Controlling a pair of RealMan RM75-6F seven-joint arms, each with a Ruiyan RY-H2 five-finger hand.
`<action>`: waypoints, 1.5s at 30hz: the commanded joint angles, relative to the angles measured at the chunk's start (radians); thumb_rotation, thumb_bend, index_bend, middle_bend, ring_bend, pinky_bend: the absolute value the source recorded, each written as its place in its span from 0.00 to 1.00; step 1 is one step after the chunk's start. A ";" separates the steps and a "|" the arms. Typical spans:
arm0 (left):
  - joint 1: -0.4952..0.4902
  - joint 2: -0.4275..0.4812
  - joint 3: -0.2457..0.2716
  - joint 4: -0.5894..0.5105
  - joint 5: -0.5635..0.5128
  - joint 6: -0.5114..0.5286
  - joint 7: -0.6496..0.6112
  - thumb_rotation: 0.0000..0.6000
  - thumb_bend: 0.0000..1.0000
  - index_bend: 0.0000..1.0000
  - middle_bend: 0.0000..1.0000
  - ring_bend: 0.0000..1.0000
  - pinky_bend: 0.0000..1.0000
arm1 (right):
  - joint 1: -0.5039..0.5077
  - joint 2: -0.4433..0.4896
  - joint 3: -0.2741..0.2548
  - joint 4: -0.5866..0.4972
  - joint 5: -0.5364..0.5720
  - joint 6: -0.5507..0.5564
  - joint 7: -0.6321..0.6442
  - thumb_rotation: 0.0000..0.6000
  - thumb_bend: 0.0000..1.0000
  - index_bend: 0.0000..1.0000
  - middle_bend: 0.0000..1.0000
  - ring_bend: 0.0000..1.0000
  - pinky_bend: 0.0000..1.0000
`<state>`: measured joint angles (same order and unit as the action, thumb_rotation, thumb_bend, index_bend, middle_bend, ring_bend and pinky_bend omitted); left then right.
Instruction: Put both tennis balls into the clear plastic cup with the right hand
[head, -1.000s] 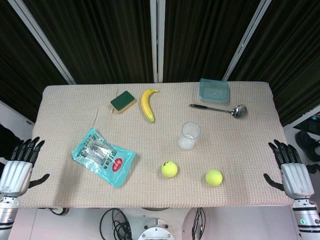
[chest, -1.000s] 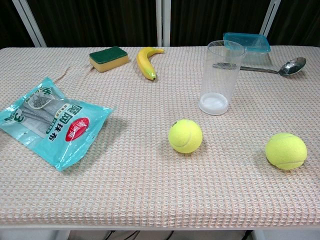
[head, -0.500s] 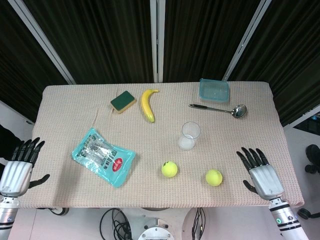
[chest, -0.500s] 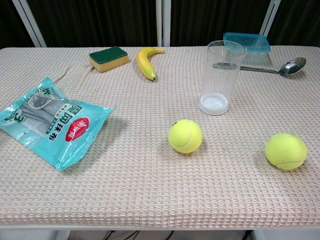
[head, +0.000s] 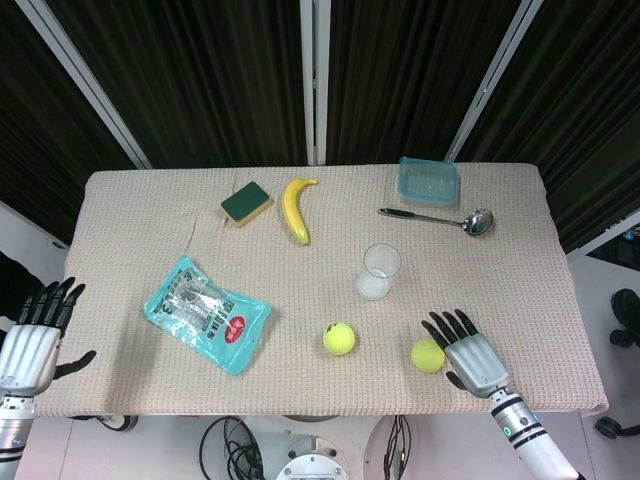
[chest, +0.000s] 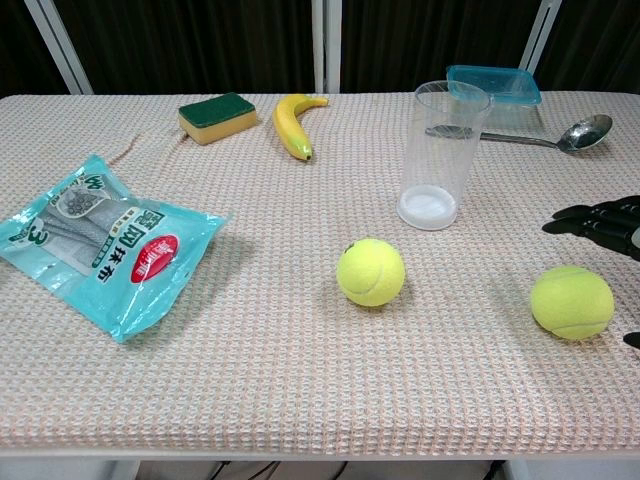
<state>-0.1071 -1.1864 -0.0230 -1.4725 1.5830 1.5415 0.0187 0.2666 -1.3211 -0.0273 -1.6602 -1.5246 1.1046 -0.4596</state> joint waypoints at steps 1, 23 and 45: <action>0.001 0.003 0.002 -0.005 0.000 -0.003 0.005 1.00 0.03 0.00 0.00 0.00 0.00 | 0.007 -0.016 -0.005 0.014 0.001 -0.007 0.009 1.00 0.18 0.00 0.02 0.01 0.16; 0.011 0.017 0.004 -0.018 -0.009 -0.001 -0.025 1.00 0.03 0.00 0.00 0.00 0.00 | 0.035 -0.070 0.022 0.082 -0.112 0.134 0.136 1.00 0.45 0.77 0.60 0.57 0.81; 0.013 0.029 0.012 -0.034 -0.008 -0.013 -0.018 1.00 0.03 0.00 0.00 0.00 0.00 | 0.303 -0.110 0.365 -0.061 0.146 0.053 -0.074 1.00 0.44 0.71 0.54 0.55 0.75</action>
<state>-0.0943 -1.1577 -0.0113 -1.5063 1.5754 1.5283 0.0008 0.5548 -1.4166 0.3241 -1.7325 -1.4020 1.1740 -0.5198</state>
